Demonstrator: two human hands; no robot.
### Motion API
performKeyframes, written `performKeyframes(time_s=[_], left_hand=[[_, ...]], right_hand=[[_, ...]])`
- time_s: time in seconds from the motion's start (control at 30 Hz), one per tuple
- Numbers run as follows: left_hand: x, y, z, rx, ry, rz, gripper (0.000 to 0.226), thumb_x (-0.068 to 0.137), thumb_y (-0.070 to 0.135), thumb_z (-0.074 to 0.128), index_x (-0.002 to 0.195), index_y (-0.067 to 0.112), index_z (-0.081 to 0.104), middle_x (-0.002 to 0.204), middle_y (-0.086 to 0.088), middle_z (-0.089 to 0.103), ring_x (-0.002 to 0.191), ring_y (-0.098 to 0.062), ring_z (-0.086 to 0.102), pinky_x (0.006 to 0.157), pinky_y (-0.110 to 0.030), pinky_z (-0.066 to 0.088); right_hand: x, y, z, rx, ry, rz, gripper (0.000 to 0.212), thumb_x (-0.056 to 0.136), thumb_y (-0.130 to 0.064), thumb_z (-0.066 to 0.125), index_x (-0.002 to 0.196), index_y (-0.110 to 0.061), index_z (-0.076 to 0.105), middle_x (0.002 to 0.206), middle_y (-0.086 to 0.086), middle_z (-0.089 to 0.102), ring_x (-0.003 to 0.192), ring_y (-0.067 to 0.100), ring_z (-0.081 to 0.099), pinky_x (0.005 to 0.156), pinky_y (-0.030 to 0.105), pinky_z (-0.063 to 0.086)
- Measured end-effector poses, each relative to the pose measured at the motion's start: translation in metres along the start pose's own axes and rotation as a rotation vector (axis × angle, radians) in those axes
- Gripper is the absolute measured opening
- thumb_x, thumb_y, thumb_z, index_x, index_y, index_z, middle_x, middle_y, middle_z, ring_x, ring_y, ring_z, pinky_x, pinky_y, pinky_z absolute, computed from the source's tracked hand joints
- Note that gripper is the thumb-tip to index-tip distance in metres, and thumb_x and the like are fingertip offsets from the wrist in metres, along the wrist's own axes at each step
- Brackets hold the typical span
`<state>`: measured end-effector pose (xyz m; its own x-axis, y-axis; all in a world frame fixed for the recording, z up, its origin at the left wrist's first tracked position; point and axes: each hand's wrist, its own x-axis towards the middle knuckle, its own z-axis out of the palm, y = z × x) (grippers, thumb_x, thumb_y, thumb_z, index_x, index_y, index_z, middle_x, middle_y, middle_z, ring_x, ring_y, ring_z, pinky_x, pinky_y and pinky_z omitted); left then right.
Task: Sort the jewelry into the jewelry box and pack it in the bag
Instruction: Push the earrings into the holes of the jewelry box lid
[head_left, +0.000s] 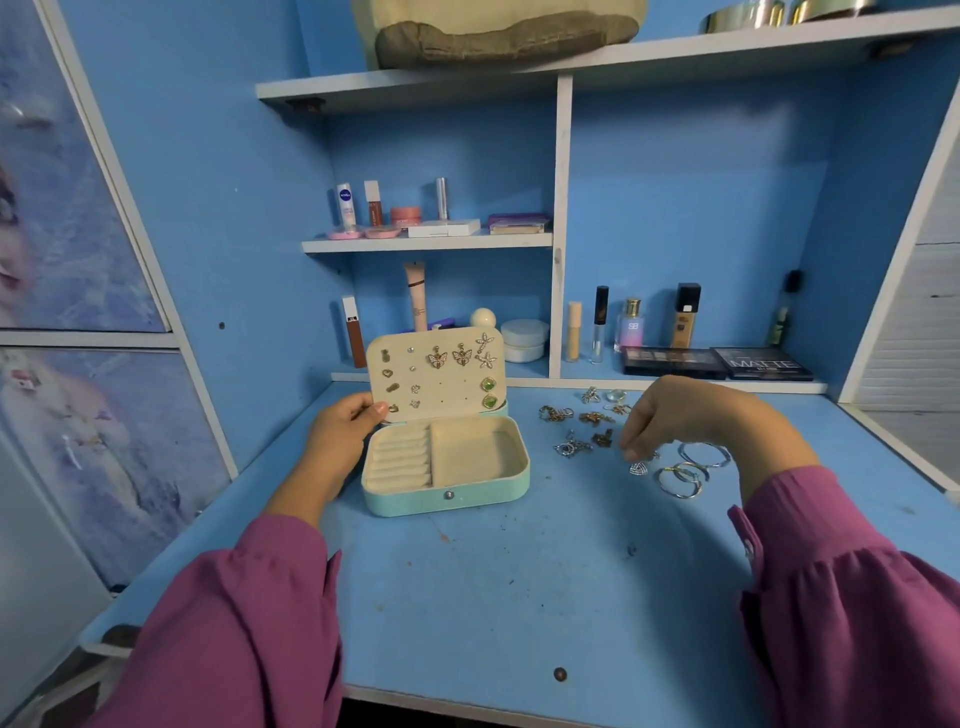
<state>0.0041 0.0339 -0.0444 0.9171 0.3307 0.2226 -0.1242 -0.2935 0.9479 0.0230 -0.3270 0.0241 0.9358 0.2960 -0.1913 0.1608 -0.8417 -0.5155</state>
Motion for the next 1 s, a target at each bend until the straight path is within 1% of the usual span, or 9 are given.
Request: performKeyframes(time_s=[0.1,0.27,0.4,0.47,0.6,0.7,0.8,0.9,1.0], left_hand=[[0.000,-0.001,-0.001,-0.008,-0.003,-0.003,0.017,0.095,0.016,0.054,0.092,0.022,0.070,0.097,0.002,0.072,0.091,-0.018,0.067,0.088,-0.038,0.052],[0.001,-0.002,-0.001,-0.010,-0.008,-0.005,0.017,0.095,0.016,0.055,0.094,0.022,0.071,0.098,0.001,0.073,0.094,-0.020,0.067,0.089,-0.040,0.053],[0.002,-0.002,-0.001,-0.021,-0.007,-0.012,0.018,0.095,0.016,0.055,0.092,0.023,0.071,0.097,0.001,0.073,0.094,-0.022,0.068,0.089,-0.042,0.053],[0.002,-0.001,-0.001,-0.027,-0.001,-0.015,0.017,0.095,0.015,0.055,0.092,0.022,0.071,0.097,0.001,0.073,0.094,-0.021,0.068,0.089,-0.041,0.053],[0.001,-0.001,-0.001,-0.020,0.001,-0.014,0.016,0.095,0.014,0.055,0.093,0.020,0.071,0.097,-0.001,0.073,0.090,-0.020,0.067,0.089,-0.040,0.053],[0.002,-0.001,-0.001,-0.036,-0.002,-0.024,0.016,0.094,0.014,0.056,0.090,0.020,0.070,0.095,-0.002,0.072,0.087,-0.019,0.066,0.088,-0.040,0.052],[0.003,-0.001,-0.001,-0.039,-0.004,-0.023,0.017,0.094,0.014,0.056,0.089,0.021,0.070,0.094,-0.001,0.073,0.087,-0.019,0.066,0.087,-0.039,0.052],[0.004,-0.003,-0.002,-0.025,-0.007,-0.012,0.016,0.094,0.014,0.056,0.089,0.019,0.070,0.095,-0.003,0.073,0.090,-0.022,0.066,0.087,-0.040,0.051],[0.004,-0.003,-0.002,-0.038,-0.003,-0.022,0.015,0.094,0.014,0.056,0.092,0.015,0.070,0.095,-0.005,0.072,0.087,-0.020,0.065,0.086,-0.038,0.051]], right_hand=[[0.000,-0.003,0.001,-0.135,-0.017,0.040,0.013,0.068,-0.014,0.084,0.078,-0.019,0.077,0.082,-0.007,0.072,0.088,0.009,0.062,0.089,0.032,0.048],[0.000,-0.010,0.006,-0.217,-0.035,0.031,0.009,0.072,-0.012,0.080,0.075,-0.019,0.075,0.067,-0.015,0.066,0.074,0.002,0.057,0.075,0.024,0.045],[-0.001,-0.012,0.006,-0.286,-0.033,0.055,0.009,0.071,-0.017,0.081,0.078,-0.018,0.075,0.072,-0.011,0.067,0.079,0.009,0.059,0.081,0.029,0.047],[-0.001,-0.014,0.007,-0.287,-0.030,0.039,0.006,0.074,-0.016,0.079,0.076,-0.019,0.075,0.072,-0.011,0.067,0.077,0.007,0.059,0.079,0.028,0.048],[0.002,-0.025,0.017,-0.018,0.183,-0.111,0.009,0.082,-0.012,0.071,0.076,-0.018,0.073,0.079,-0.007,0.070,0.072,0.008,0.061,0.061,0.022,0.047],[0.011,-0.046,0.036,0.204,0.340,-0.188,0.002,0.081,-0.013,0.073,0.080,-0.015,0.073,0.077,0.000,0.070,0.064,0.011,0.058,0.053,0.017,0.046],[0.026,-0.067,0.056,0.307,0.374,-0.229,0.007,0.082,-0.010,0.072,0.089,-0.008,0.072,0.086,0.006,0.072,0.069,0.011,0.060,0.059,0.013,0.046],[0.039,-0.083,0.073,0.330,0.400,-0.249,0.008,0.087,-0.006,0.065,0.094,-0.005,0.070,0.071,-0.006,0.062,0.060,-0.003,0.048,0.048,0.002,0.036],[0.052,-0.094,0.087,0.408,0.484,-0.274,0.009,0.087,-0.004,0.063,0.092,-0.007,0.070,0.076,-0.005,0.065,0.065,0.000,0.055,0.058,0.004,0.040]])
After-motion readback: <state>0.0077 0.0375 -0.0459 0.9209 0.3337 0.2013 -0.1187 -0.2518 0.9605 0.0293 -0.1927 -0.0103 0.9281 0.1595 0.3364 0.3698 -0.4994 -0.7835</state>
